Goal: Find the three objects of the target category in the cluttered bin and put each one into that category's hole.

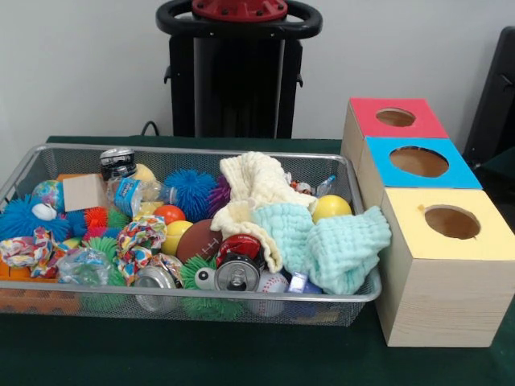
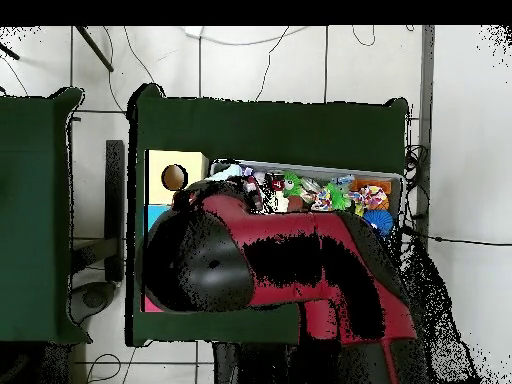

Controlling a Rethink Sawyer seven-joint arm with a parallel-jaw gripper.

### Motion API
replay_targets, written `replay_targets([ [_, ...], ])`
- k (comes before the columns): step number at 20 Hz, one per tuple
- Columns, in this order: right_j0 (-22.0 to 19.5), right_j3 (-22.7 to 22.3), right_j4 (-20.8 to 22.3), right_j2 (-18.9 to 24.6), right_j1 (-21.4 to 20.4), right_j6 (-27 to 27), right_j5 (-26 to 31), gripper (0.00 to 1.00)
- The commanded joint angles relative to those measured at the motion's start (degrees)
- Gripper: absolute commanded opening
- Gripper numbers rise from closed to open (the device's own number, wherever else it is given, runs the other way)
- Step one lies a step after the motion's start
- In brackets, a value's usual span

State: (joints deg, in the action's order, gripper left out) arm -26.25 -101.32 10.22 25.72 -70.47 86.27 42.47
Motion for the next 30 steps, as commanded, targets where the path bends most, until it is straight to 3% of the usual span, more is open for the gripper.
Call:
replay_targets([
  [1,-2.4,-4.1,4.7,-3.7,7.5,3.6,-0.2,1.0],
  [4,-3.0,-4.7,6.0,-4.8,9.2,3.1,-0.4,1.0],
  [10,-4.0,-9.0,7.9,-7.4,10.1,5.6,-7.2,1.0],
  [12,-4.0,-11.4,7.9,-8.7,9.6,7.1,-8.0,1.0],
  [15,-5.1,-17.5,6.6,-9.6,9.3,9.5,-13.8,1.0],
  [19,-5.4,-22.0,6.6,-12.1,10.7,11.9,-18.8,1.0],
  [24,-8.6,-24.1,7.4,-13.5,11.6,7.5,-20.6,1.0],
  [30,-14.0,-25.7,12.4,-12.6,17.4,3.6,-27.3,1.0],
])
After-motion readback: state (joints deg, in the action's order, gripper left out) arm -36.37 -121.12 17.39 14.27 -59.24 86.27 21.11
